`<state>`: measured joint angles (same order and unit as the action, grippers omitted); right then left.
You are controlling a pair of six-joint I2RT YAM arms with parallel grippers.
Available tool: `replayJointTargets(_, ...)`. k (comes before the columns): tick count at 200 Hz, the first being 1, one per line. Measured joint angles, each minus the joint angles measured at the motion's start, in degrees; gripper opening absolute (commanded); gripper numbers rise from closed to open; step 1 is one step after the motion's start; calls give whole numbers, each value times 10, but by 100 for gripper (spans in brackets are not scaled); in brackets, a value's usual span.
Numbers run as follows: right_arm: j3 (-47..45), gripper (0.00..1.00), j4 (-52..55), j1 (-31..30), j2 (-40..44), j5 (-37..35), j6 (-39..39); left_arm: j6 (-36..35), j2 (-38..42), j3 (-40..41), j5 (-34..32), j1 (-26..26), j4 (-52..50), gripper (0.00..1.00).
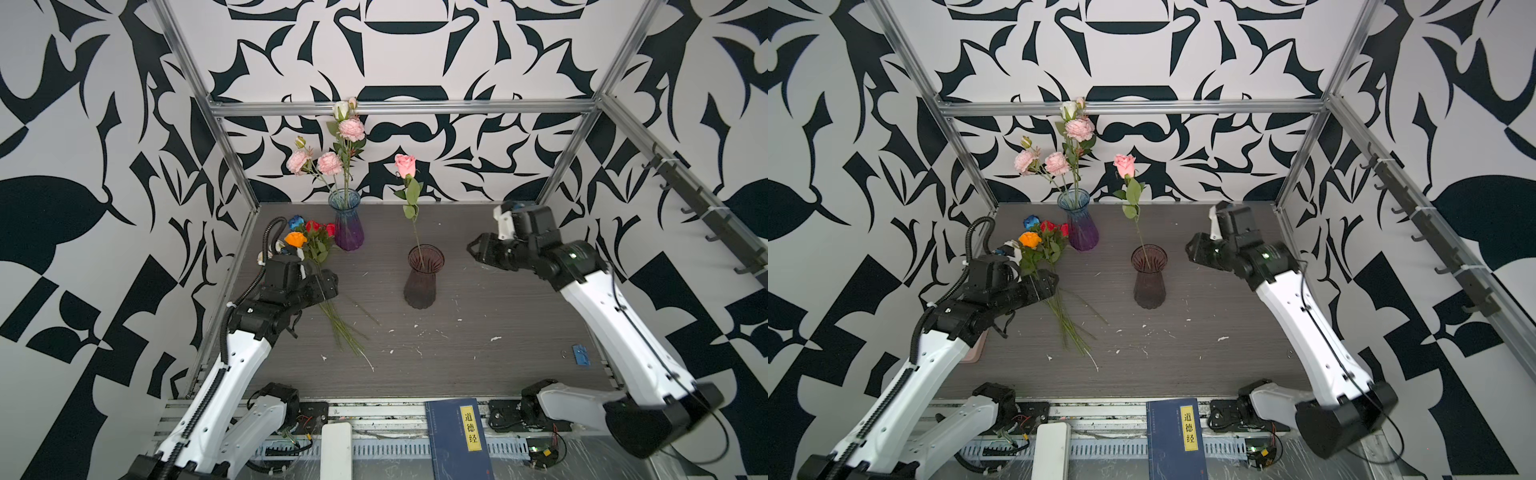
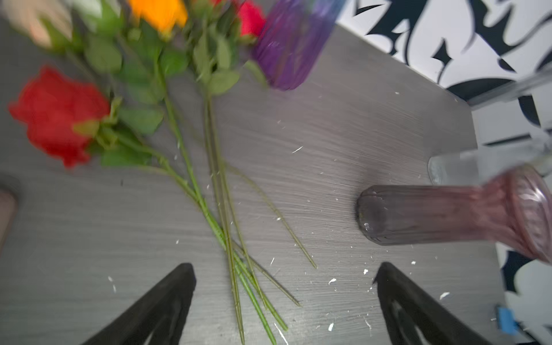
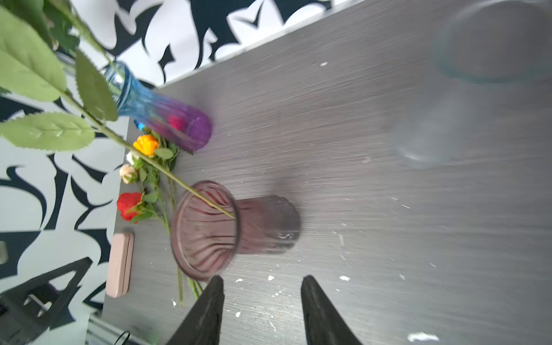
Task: Arrange flowers in a vase
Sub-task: Move the vase to the center of the table, then pick up the flower from the flowers.
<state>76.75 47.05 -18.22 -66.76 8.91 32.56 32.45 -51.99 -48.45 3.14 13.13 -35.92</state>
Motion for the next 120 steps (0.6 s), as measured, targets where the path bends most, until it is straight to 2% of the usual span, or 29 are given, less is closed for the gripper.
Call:
replayJointTargets(17, -70, 45, -2, 28, 48, 4, 0, 19, -14, 19, 36, -29, 2, 76)
replayJointTargets(47, -208, 45, -14, 52, 75, 20, 2, 34, -51, 23, 49, -35, 15, 59)
replayJointTargets(54, -240, 45, -21, 54, 73, 24, 3, 35, -66, 23, 50, -35, 20, 58)
replayJointTargets(89, -367, 43, -68, 54, 73, 49, 11, 32, -176, 14, 43, -37, 47, 40)
replayJointTargets(120, -418, 43, -110, 54, 74, 59, 17, 14, -275, -29, 24, -38, 66, 29)
